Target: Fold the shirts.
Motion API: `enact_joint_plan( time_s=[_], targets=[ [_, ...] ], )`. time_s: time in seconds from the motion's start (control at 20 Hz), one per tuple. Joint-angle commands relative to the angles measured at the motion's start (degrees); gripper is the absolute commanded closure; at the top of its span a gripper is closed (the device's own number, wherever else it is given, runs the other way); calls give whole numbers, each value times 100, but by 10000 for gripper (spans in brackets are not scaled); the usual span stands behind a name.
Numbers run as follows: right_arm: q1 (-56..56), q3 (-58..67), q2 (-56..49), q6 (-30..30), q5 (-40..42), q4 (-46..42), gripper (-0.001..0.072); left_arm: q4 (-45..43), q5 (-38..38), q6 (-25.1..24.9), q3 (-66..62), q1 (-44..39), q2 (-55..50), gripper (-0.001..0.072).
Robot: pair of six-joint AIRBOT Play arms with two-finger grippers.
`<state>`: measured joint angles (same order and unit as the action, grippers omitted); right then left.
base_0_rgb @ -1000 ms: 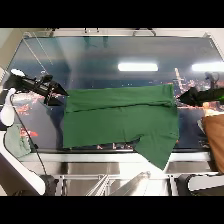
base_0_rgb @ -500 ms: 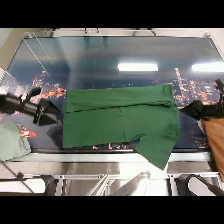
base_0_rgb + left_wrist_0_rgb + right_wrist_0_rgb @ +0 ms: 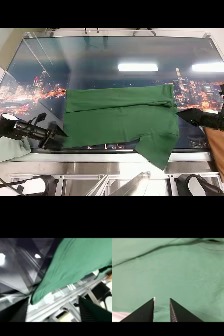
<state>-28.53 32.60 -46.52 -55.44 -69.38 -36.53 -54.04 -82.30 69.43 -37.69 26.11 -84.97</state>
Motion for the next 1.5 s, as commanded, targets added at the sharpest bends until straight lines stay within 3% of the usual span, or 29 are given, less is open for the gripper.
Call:
enact_joint_plan(
  time_s=[0.0, 0.15, 0.25, 0.3, 0.35, 0.4, 0.55, 0.6, 0.85, 1.3, 1.45],
  targets=[
    [4, -28, 212, 15, -162, 210, 476, -127, 83, 74, -31, -72, -428, 173],
    [-2, -28, 267, -109, -168, 208, 472, -22, 28, 72, -326, -719, -616, 173],
    [-2, -28, 267, -275, -197, 190, 373, 328, 116, 61, -562, -1259, -756, 175],
    [-2, -28, 264, -409, -205, 118, 374, 356, 92, 15, -776, -1543, -852, 328],
    [-7, -28, 264, -726, -210, -122, 373, 264, 44, -81, -984, -1764, -914, 644],
    [-7, -28, 264, -1067, -243, -483, 373, 249, -9, -153, -1178, -1947, -931, 687],
    [-9, -37, 238, -2135, -433, -2074, 370, 251, -20, -151, -1635, -2111, -927, 686],
    [-13, -59, 212, -2420, -520, -2487, 330, 256, -24, -149, -1714, -2076, -927, 686],
    [-448, -688, 13, -3198, -848, -2653, 342, 256, -177, -195, -1768, -1816, -927, 685],
    [-494, -1615, -1231, -3053, -136, -2098, 342, 258, -323, -363, -1768, -1799, -927, 685],
    [-494, -1617, -1541, -2533, 155, -1635, 343, 262, -323, -367, -1768, -1799, -927, 685]
  ],
)
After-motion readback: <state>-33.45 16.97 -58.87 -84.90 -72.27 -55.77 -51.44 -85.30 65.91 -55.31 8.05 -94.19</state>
